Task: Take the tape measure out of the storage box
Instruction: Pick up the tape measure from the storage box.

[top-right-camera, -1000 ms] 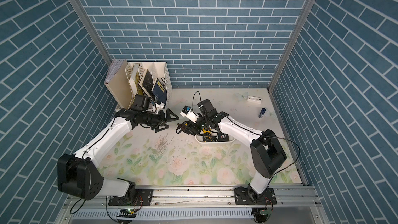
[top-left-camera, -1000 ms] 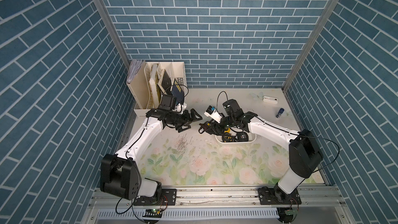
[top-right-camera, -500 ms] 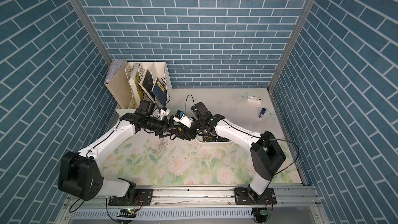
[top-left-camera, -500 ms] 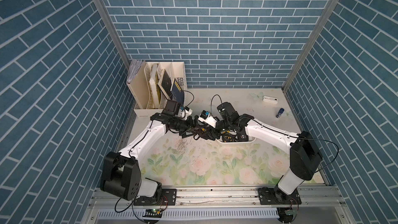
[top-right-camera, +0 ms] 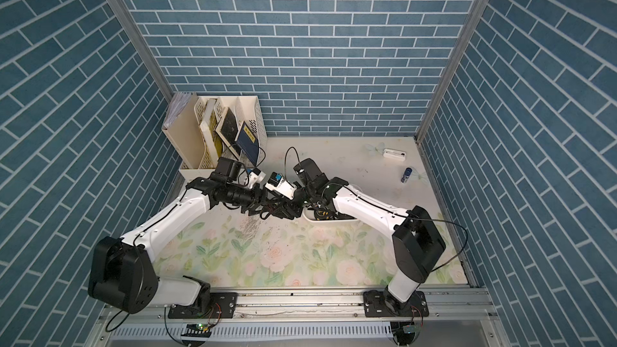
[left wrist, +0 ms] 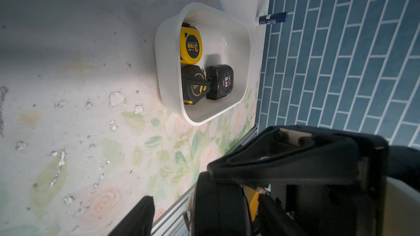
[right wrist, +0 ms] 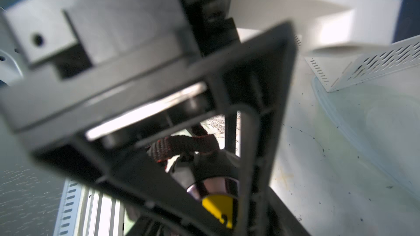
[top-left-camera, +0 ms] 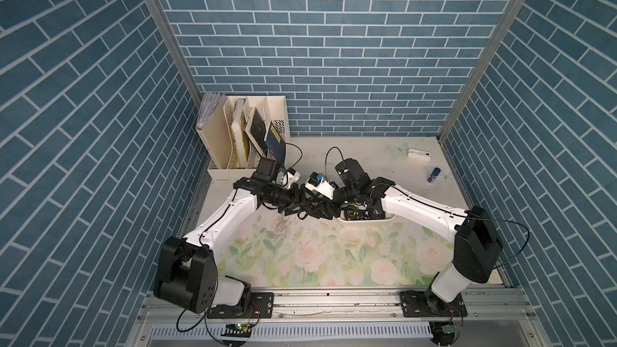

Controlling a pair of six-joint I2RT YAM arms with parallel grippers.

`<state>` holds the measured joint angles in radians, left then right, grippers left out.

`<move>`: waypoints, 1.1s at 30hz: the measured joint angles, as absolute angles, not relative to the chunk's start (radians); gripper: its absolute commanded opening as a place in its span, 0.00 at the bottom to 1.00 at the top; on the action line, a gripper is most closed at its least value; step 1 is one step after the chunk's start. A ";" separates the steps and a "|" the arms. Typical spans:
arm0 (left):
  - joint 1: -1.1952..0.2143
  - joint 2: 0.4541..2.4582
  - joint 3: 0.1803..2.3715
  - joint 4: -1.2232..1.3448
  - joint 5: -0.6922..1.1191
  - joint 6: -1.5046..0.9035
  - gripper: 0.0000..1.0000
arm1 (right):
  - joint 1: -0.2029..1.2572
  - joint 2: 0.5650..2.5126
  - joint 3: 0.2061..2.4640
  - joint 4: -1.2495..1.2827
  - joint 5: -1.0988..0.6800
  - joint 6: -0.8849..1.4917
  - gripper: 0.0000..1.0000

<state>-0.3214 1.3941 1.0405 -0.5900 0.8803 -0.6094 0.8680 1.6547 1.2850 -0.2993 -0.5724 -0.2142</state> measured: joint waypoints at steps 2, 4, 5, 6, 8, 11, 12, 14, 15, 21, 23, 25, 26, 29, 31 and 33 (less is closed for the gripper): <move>-0.322 1.394 1.040 -0.590 0.881 -0.607 0.53 | 0.869 1.655 1.285 -0.305 -0.573 -0.214 0.00; -0.324 1.393 1.040 -0.588 0.884 -0.601 0.52 | 0.871 1.655 1.285 -0.314 -0.573 -0.214 0.00; -0.326 1.393 1.040 -0.590 0.884 -0.601 0.52 | 0.871 1.655 1.285 -0.317 -0.573 -0.214 0.00; -0.326 1.393 1.040 -0.591 0.884 -0.598 0.52 | 0.871 1.655 1.285 -0.318 -0.573 -0.214 0.00; -0.328 1.393 1.040 -0.595 0.884 -0.594 0.55 | 0.871 1.655 1.285 -0.319 -0.573 -0.214 0.00; -0.336 1.393 1.040 -0.601 0.883 -0.587 0.61 | 0.872 1.655 1.285 -0.319 -0.573 -0.214 0.00; -0.341 1.393 1.039 -0.604 0.883 -0.585 0.62 | 0.873 1.655 1.285 -0.319 -0.573 -0.214 0.00; -0.352 1.393 1.035 -0.611 0.884 -0.582 0.65 | 0.873 1.655 1.285 -0.319 -0.573 -0.214 0.00; -0.358 1.393 1.031 -0.614 0.884 -0.578 0.65 | 0.873 1.655 1.285 -0.319 -0.573 -0.214 0.00; -0.369 1.393 1.019 -0.619 0.897 -0.563 0.47 | 0.877 1.655 1.285 -0.330 -0.569 -0.214 0.00; -0.370 1.393 1.021 -0.625 0.897 -0.582 0.34 | 0.881 1.655 1.285 -0.331 -0.553 -0.215 0.00; -0.370 1.394 1.024 -0.633 0.889 -0.610 0.11 | 0.887 1.655 1.285 -0.328 -0.530 -0.219 0.00; -0.370 1.394 1.024 -0.636 0.887 -0.609 0.00 | 0.889 1.655 1.285 -0.329 -0.529 -0.218 0.00; -0.371 1.394 1.024 -0.635 0.876 -0.609 0.00 | 0.889 1.655 1.285 -0.330 -0.526 -0.218 0.00; -0.372 1.394 1.024 -0.635 0.874 -0.609 0.00 | 0.890 1.655 1.285 -0.330 -0.522 -0.218 0.00; -0.372 1.394 1.024 -0.632 0.871 -0.609 0.00 | 0.890 1.655 1.285 -0.330 -0.518 -0.218 0.05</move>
